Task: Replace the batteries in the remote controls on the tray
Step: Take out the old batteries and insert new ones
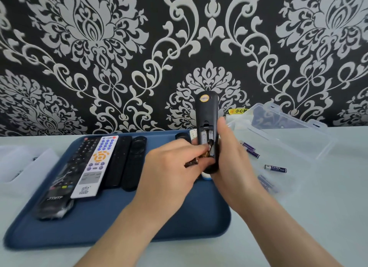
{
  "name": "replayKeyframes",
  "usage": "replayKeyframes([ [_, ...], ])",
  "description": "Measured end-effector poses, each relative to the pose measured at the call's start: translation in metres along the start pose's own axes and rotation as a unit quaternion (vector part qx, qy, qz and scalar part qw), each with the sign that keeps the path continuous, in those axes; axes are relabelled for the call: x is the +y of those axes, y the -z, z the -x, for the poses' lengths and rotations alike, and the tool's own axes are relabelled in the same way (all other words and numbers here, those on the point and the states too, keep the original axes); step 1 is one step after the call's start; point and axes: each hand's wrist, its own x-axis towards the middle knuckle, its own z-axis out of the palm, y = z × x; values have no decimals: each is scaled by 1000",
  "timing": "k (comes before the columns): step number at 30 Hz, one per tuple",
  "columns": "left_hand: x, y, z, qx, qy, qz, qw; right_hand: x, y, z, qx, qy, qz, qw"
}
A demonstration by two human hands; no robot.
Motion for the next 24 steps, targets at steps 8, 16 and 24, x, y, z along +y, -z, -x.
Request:
replayKeyframes([
  [8, -2, 0, -1, -5, 26, 43, 999, 5, -12, 10, -32, 28, 46, 998],
  [16, 6, 6, -14, -3, 246, 193, 950, 6, -21, 15, -70, 34, 28, 997],
  [24, 5, 4, -14, 9, 273, 234, 933, 11, -17, 13, -95, 32, 5, 995],
])
